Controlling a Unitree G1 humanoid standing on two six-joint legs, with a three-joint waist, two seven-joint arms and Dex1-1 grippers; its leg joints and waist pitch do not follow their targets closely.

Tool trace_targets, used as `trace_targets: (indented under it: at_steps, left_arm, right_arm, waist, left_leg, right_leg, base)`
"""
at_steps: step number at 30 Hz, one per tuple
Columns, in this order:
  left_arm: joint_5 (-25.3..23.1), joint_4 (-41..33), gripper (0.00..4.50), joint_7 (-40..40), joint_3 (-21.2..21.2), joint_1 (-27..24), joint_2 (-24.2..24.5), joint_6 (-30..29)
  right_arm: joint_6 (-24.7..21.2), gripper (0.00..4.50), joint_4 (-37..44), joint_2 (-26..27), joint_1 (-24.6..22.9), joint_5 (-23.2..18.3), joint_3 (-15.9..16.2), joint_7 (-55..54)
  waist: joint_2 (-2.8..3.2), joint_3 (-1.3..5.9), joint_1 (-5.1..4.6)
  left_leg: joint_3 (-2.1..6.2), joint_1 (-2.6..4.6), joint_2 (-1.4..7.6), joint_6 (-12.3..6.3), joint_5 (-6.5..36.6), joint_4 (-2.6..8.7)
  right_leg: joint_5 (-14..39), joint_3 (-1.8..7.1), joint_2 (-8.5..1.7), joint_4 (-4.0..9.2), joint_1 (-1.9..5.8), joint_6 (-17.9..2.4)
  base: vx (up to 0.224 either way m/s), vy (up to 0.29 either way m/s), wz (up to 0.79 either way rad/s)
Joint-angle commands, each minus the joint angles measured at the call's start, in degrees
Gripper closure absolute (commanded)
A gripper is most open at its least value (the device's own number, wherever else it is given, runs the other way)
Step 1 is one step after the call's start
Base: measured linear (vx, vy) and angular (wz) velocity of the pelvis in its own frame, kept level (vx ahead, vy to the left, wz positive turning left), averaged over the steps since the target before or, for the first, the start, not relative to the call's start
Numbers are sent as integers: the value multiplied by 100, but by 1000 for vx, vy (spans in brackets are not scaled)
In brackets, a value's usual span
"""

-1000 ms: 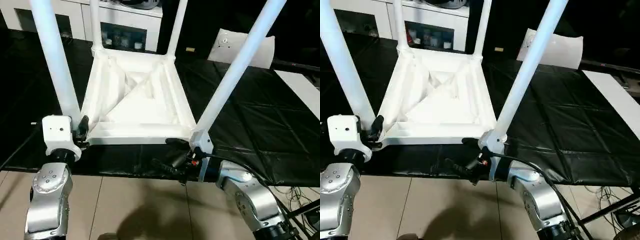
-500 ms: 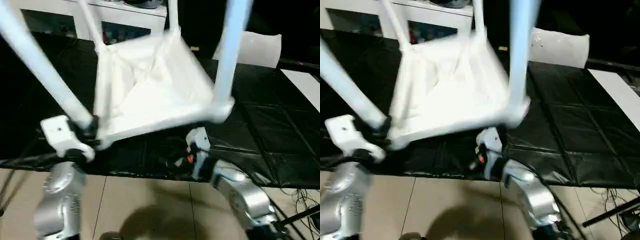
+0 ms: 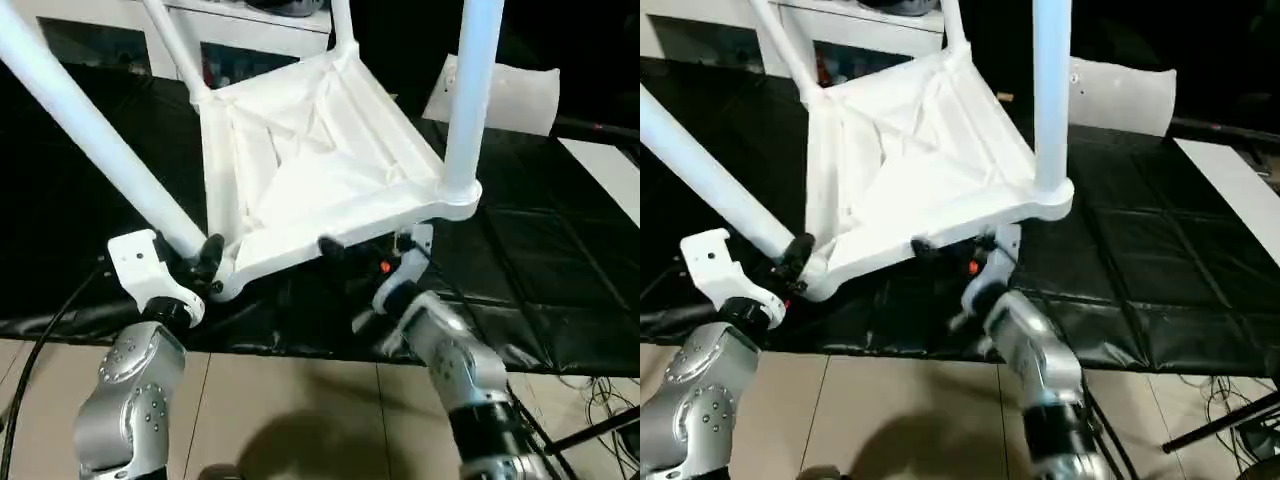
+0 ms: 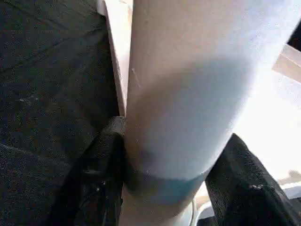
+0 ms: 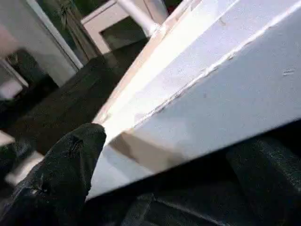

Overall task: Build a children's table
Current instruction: Flip table

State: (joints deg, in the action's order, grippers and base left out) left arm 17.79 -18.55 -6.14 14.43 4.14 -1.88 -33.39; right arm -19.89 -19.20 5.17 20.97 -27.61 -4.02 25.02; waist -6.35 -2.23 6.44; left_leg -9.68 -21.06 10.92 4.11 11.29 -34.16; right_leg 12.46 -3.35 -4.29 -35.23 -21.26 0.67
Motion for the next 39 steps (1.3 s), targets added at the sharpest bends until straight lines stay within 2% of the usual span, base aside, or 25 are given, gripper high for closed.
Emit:
trace_targets:
  at_steps: [1,2,3,4,5,6,8,9,11,12,13,16,20,24,29,34,38,39]
  left_arm:
    - [363,163,248,-259,-372,-45,-134,-358]
    - [359,153,248,-288,-392,-41,-109,-404]
    - [360,147,248,-307,-406,-37,-86,-439]
    - [369,142,248,-330,-420,-37,-62,-471]
    - [376,138,248,-344,-429,-37,-46,-492]
    - [379,138,248,-346,-431,-36,-41,-497]
    - [413,138,248,-385,-467,-27,17,-566]
    - [427,139,248,-413,-487,-18,53,-618]
    - [435,162,248,-476,-541,10,111,-717]
    - [442,172,248,-493,-550,22,122,-735]
    - [451,185,248,-504,-554,42,126,-755]
    - [452,196,248,-510,-551,62,125,-772]
    - [462,210,248,-536,-566,86,140,-809]
    - [471,196,248,-547,-601,93,151,-864]
    - [472,187,248,-556,-605,93,154,-888]
    - [411,214,248,-582,-664,81,192,-871]
    - [333,261,248,-627,-742,61,262,-808]
    - [224,277,248,-653,-830,56,339,-737]
  right_arm:
    - [32,0,-201,45,182,-229,-178,17]
    - [76,0,-366,126,304,-340,-284,2]
    - [106,0,-500,192,404,-410,-378,-15]
    - [158,0,-647,246,501,-446,-452,-36]
    - [194,0,-743,279,561,-462,-496,-49]
    - [204,0,-765,285,574,-461,-504,-53]
    - [319,0,-1049,374,745,-489,-601,-51]
    - [391,30,-1236,427,858,-517,-655,-29]
    - [558,37,-1652,550,1128,-595,-791,-42]
    - [576,44,-1759,587,1208,-650,-849,-42]
    - [664,72,-1997,649,1383,-736,-1009,-158]
    - [754,84,-2211,702,1544,-819,-1175,-258]
    - [851,130,-2485,790,1776,-1041,-1424,-261]
    - [908,158,-2790,811,2032,-1269,-1627,-115]
    - [921,210,-2977,778,2181,-1348,-1694,18]
    - [930,229,-3048,759,2268,-1326,-1669,174]
    - [940,239,-2993,765,2298,-1355,-1667,206]
    - [960,239,-2943,755,2302,-1345,-1658,192]
  waist:
    - [125,249,-42]
    - [197,255,-22]
    - [193,243,-41]
    - [230,259,-30]
    - [196,259,-44]
    - [196,261,-28]
    - [303,265,-25]
    - [314,272,-23]
    - [301,266,-21]
    - [367,270,-22]
    - [363,275,-22]
    - [387,274,-1]
    - [419,269,-5]
    - [407,272,-6]
    - [412,280,0]
    - [406,282,-1]
    - [424,280,-12]
    - [453,282,-9]
  left_leg:
    - [78,97,257,323,968,507]
    - [83,100,252,329,913,505]
    - [77,97,256,341,967,515]
    - [86,109,252,361,995,512]
    - [74,104,251,347,968,503]
    - [70,92,248,320,814,491]
    - [75,87,242,327,754,491]
    - [69,92,239,314,685,474]
    - [54,83,228,267,609,469]
    - [53,89,229,262,631,467]
    - [53,85,230,230,637,464]
    - [44,66,230,141,559,453]
    - [36,78,233,98,673,455]
    - [35,65,238,69,665,453]
    - [30,56,234,-1,567,440]
    - [22,49,233,-62,528,430]
    - [24,55,236,-40,582,437]
    - [29,59,234,-37,581,437]
  right_leg:
    - [238,255,-349,354,134,-587]
    - [157,255,-355,336,140,-612]
    - [182,255,-349,352,131,-625]
    - [205,249,-356,335,137,-662]
    - [171,252,-351,342,137,-683]
    - [30,254,-355,324,155,-725]
    - [-95,249,-360,298,156,-787]
    - [-200,250,-354,290,159,-826]
    - [-269,248,-347,293,171,-880]
    - [-260,247,-351,294,166,-917]
    - [-246,246,-357,283,178,-959]
    - [-206,252,-369,284,187,-1004]
    - [17,247,-370,299,169,-1042]
    - [71,246,-376,297,167,-1051]
    - [-11,246,-373,285,164,-1076]
    - [-3,249,-371,280,155,-1132]
    - [77,246,-365,287,146,-1131]
    - [74,243,-359,288,141,-1119]
  base:
    - [0,0,0]
    - [0,0,0]
    - [0,0,0]
    - [0,0,0]
    - [0,0,0]
    - [0,0,0]
    - [0,0,0]
    - [0,0,0]
    - [0,0,0]
    - [0,0,0]
    - [0,0,0]
    - [0,0,0]
    - [0,0,0]
    - [0,0,0]
    - [0,0,0]
    - [0,0,0]
    - [0,0,0]
    - [0,0,0]
